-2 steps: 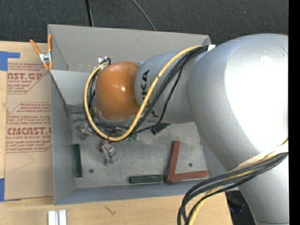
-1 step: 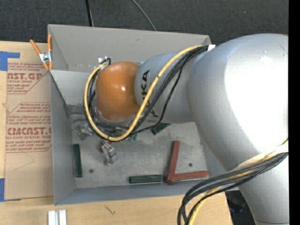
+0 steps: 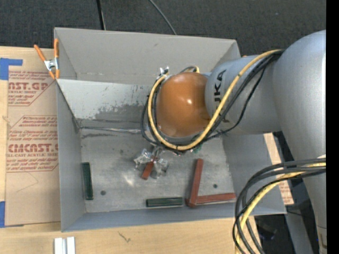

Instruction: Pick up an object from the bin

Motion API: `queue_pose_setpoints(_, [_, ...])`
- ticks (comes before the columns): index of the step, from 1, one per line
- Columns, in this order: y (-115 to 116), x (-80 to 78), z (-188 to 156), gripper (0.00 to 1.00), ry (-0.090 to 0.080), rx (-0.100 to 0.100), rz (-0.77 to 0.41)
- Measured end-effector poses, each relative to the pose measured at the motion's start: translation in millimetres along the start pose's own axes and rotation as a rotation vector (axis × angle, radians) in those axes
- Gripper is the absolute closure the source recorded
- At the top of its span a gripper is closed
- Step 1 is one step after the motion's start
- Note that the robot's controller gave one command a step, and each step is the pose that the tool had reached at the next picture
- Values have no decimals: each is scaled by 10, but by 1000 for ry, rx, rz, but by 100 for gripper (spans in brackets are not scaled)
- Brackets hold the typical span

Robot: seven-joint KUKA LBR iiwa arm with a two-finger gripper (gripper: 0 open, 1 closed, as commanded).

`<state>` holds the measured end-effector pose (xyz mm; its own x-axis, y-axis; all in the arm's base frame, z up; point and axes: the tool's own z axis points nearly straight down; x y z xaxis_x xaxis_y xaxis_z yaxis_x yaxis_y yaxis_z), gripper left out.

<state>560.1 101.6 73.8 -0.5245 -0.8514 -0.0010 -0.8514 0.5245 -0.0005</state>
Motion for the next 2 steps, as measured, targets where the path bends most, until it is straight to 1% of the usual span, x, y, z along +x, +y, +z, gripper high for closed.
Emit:
queue_pose_setpoints(1, [6,-8,0,100,-1,-1,0])
queue_pose_setpoints(2, [-24,-18,-2067,100,0,-3,-12])
